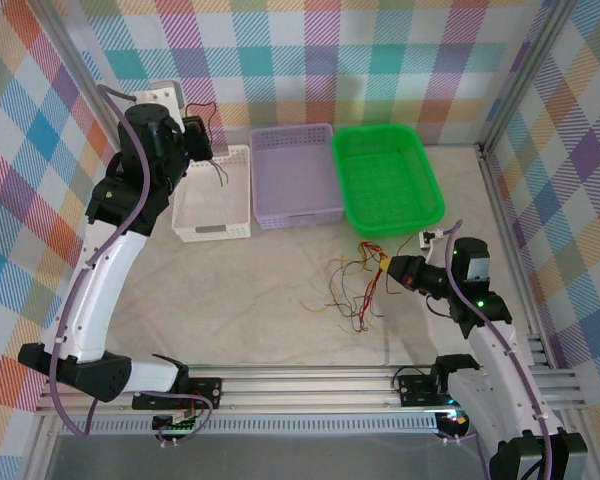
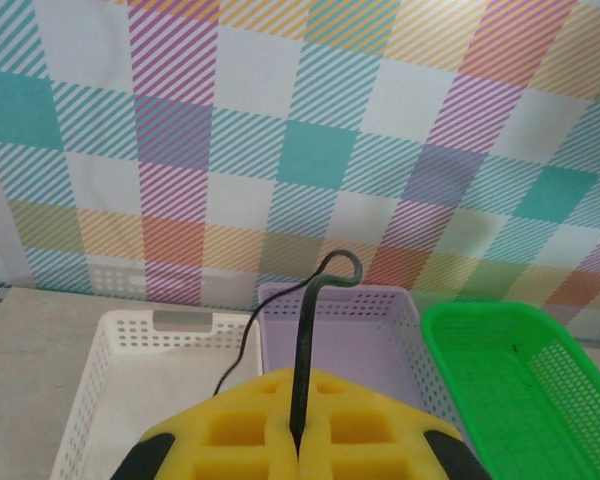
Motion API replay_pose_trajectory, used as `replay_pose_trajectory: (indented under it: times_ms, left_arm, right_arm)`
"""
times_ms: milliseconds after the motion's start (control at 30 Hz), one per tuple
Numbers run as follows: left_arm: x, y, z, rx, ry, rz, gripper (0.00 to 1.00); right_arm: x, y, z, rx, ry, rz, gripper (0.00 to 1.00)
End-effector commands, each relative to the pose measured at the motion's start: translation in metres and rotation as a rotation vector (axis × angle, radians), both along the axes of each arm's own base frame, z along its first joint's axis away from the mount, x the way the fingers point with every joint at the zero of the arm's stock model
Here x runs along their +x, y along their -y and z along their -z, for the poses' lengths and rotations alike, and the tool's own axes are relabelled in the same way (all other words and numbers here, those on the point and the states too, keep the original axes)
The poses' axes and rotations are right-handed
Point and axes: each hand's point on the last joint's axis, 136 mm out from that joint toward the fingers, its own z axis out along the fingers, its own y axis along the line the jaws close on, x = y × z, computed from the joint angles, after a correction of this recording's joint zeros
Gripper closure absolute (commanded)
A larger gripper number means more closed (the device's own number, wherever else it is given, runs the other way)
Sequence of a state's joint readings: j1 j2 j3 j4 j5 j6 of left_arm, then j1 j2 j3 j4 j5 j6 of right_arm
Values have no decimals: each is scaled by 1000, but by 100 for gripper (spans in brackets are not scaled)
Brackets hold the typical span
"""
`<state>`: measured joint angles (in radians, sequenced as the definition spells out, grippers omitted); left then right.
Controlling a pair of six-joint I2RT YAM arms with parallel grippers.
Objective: Untangle the cables
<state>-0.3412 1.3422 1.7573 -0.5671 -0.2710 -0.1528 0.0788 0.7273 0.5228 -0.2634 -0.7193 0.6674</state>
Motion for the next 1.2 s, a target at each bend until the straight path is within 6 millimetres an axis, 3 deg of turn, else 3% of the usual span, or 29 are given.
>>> replay_pose_trajectory:
  times_ms: [0,400,833,1167]
  left_arm:
    - [11,-12,13,1,-8,-46,100]
    - [66,-47,104,-59,-195,-157,100]
    - [110,-46,231,-70,-470,-193,100]
    - [121,-49,309,-50,-641,-229,100]
  right_arm:
    - [-3,-5,-17,12,52,-41,100]
    - [-19,-14,-36,31,88,-109,100]
    - [-33,-24,-39,34,99,-160,100]
    - [-45,-30,-46,40,119,-203,100]
